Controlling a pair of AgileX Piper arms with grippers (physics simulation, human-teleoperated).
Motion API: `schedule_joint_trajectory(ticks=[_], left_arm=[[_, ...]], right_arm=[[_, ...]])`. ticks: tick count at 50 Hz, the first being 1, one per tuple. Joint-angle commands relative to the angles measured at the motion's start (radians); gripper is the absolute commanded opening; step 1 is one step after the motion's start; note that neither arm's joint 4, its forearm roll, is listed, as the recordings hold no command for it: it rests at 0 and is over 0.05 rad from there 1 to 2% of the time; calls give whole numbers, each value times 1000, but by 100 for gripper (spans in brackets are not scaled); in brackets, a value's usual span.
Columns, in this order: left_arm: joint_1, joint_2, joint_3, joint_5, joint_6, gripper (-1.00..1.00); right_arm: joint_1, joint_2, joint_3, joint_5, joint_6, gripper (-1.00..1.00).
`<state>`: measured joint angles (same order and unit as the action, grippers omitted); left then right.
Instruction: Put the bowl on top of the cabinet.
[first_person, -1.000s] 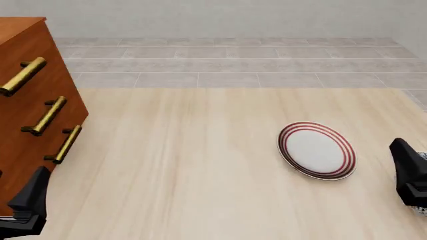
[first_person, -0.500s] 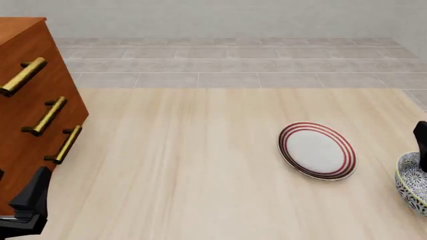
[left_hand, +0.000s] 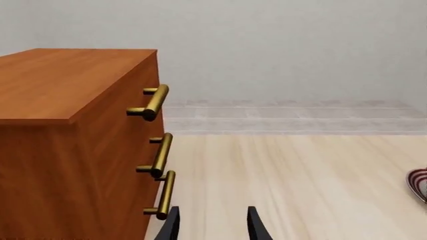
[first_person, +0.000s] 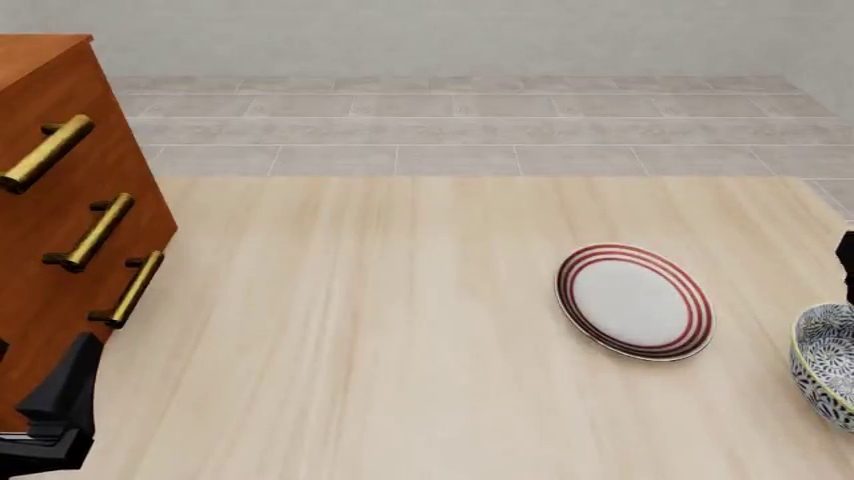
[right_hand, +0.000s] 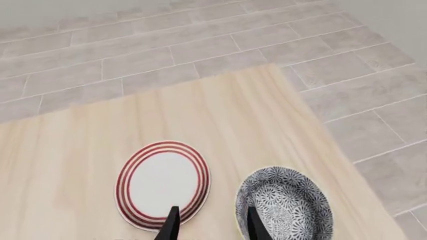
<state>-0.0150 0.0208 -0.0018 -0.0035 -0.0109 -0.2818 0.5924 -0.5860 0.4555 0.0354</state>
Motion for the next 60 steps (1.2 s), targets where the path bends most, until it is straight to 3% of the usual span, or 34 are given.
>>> schedule_joint_trajectory(ticks=[1, 4, 6, 12, 18, 42, 60], left_arm=[[-5, -5, 0, 2, -7, 100], [-6, -7, 0, 3, -6, 100], [-13, -11, -1, 7, -4, 100], [-12, -2, 0, 0, -4, 100], [-15, 4, 0, -4, -4, 100], [-17, 41, 1, -29, 1, 100], [-25, 49, 1, -33, 7, 100]], right_arm=[[-38, 100, -42, 23, 4, 100], [-47, 112, -52, 40, 5, 100], [-100, 136, -61, 45, -37, 100], [-141, 151, -73, 61, -63, 100], [-163, 151, -64, 67, -55, 100], [-297, 93, -79, 83, -141, 100], [-394, 121, -93, 60, -163, 100]])
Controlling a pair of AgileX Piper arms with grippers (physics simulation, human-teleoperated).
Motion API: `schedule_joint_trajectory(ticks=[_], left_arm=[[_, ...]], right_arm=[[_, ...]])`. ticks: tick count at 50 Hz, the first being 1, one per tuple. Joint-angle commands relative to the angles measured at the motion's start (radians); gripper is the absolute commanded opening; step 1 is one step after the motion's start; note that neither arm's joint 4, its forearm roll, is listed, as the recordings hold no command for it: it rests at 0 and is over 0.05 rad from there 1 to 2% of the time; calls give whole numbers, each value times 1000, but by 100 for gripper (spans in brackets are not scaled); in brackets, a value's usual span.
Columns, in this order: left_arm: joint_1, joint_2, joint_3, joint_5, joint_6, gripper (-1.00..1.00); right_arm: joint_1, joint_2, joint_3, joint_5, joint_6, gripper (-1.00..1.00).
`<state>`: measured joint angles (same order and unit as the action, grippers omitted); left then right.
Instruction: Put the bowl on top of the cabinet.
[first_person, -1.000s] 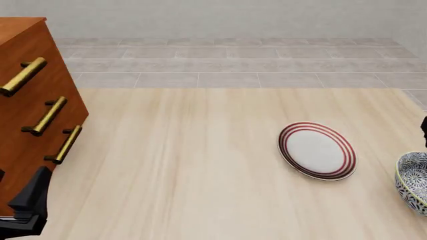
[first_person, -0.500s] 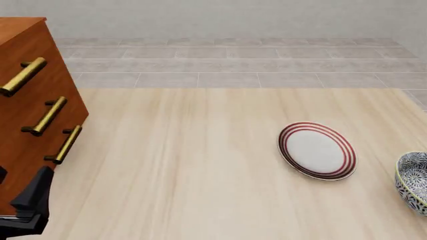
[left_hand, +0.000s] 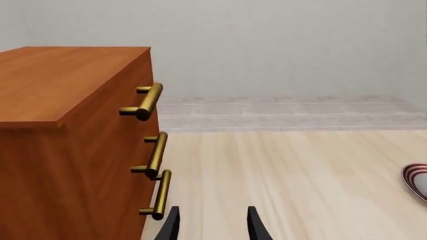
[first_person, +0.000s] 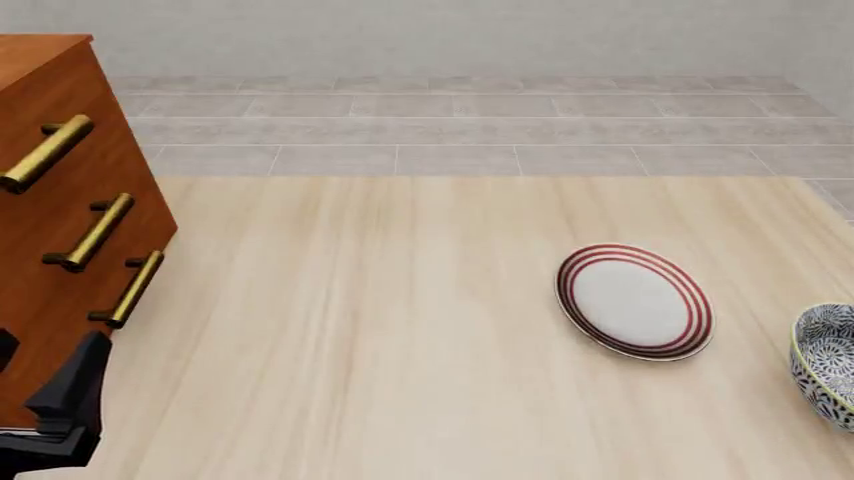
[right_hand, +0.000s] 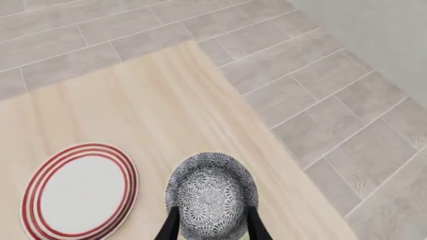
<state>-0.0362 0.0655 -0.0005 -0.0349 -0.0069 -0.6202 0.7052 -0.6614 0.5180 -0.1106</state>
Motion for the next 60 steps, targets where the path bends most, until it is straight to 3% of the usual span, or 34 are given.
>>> schedule_joint_trajectory(ticks=[1, 10, 26, 60], left_arm=[[-4, 4, 0, -1, 3, 100], [-5, 16, 0, -10, 5, 100], [-5, 41, 0, -26, 15, 100], [2, 4, 0, 13, 23, 100]], right_arm=[[-56, 8, -18, -3, -17, 100], [-122, 58, 26, -72, -15, 100], [-163, 160, 112, -209, -5, 100], [-241, 377, 209, -432, -45, 100]])
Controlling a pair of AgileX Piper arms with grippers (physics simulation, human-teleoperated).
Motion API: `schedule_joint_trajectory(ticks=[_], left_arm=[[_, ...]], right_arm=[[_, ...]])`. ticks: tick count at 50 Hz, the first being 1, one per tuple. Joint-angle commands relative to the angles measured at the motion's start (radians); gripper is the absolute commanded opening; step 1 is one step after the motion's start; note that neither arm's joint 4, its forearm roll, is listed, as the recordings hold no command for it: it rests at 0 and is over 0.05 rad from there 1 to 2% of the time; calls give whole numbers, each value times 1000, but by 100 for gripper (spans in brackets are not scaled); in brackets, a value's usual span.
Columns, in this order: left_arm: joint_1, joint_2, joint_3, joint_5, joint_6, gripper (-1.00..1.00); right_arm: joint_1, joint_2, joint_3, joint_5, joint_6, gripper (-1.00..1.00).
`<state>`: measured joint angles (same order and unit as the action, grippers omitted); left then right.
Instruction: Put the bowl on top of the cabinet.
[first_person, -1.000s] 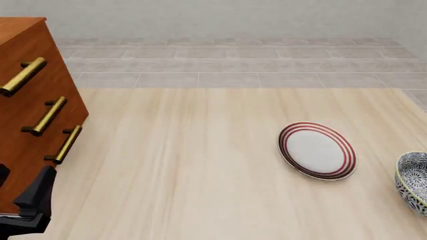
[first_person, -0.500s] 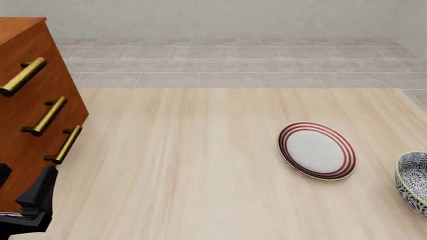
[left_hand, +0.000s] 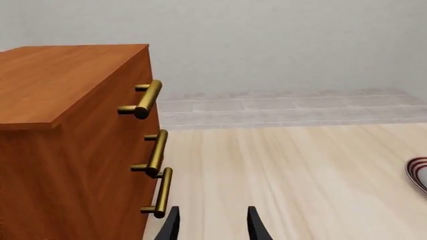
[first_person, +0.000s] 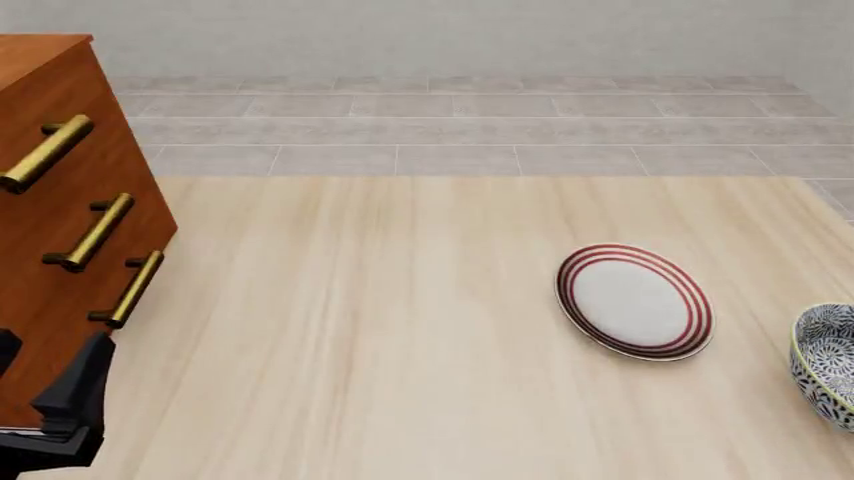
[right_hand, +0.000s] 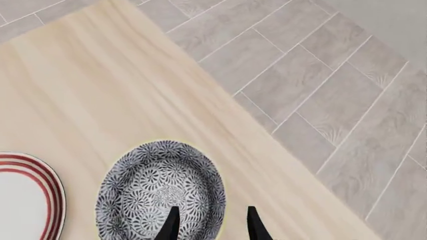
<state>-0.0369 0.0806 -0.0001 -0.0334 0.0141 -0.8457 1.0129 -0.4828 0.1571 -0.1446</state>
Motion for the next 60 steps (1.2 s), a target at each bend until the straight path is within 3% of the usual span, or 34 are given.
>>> schedule_joint_trajectory(ticks=[1, 6, 8, 40, 60], left_arm=[[2, -8, 0, 9, 2, 100], [2, -2, -1, 5, 4, 100], [3, -2, -1, 6, 3, 100], [3, 45, -1, -37, 7, 100], [3, 42, -1, -32, 9, 100]], right_arm=[[-16, 78, 34, -80, -10, 100], [-41, 116, 48, -125, -55, 100], [-34, 121, 49, -124, -35, 100], [-5, 271, 120, -273, -22, 100], [-12, 318, 134, -319, -25, 100]])
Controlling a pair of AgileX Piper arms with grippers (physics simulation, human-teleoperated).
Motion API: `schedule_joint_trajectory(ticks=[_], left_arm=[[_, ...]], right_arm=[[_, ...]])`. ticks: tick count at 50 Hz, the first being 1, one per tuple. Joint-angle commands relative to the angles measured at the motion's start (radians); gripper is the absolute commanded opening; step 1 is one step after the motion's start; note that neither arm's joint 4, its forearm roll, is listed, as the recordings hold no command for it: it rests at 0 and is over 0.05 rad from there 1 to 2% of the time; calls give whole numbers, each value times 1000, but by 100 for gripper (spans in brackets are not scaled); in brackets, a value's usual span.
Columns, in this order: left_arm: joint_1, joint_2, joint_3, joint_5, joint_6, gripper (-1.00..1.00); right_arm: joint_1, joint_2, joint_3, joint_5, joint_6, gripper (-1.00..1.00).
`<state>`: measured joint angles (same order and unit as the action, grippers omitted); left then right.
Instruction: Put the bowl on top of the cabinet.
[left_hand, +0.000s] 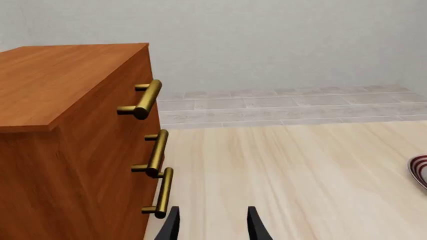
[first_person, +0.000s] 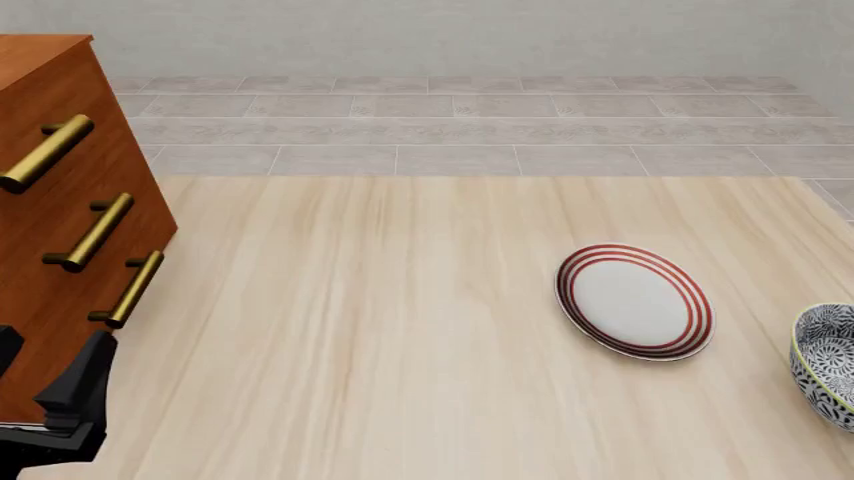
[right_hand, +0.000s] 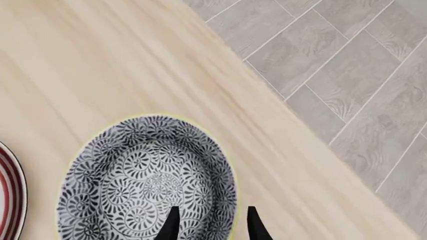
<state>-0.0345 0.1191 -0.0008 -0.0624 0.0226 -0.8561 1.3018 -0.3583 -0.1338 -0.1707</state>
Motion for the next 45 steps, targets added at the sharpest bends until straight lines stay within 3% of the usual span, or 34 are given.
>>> schedule_joint_trajectory(ticks=[1, 40, 41, 45], left_arm=[[0, 3, 0, -2, 1, 100], [0, 19, 0, -17, 1, 100], [1, 18, 0, -16, 1, 100], [0, 13, 0, -11, 3, 100]], right_arm=[[-2, 31, 10, -31, 0, 100], [-26, 172, 27, -146, -6, 100], [-22, 166, 30, -143, -7, -100], [-24, 152, 23, -130, 0, -100]])
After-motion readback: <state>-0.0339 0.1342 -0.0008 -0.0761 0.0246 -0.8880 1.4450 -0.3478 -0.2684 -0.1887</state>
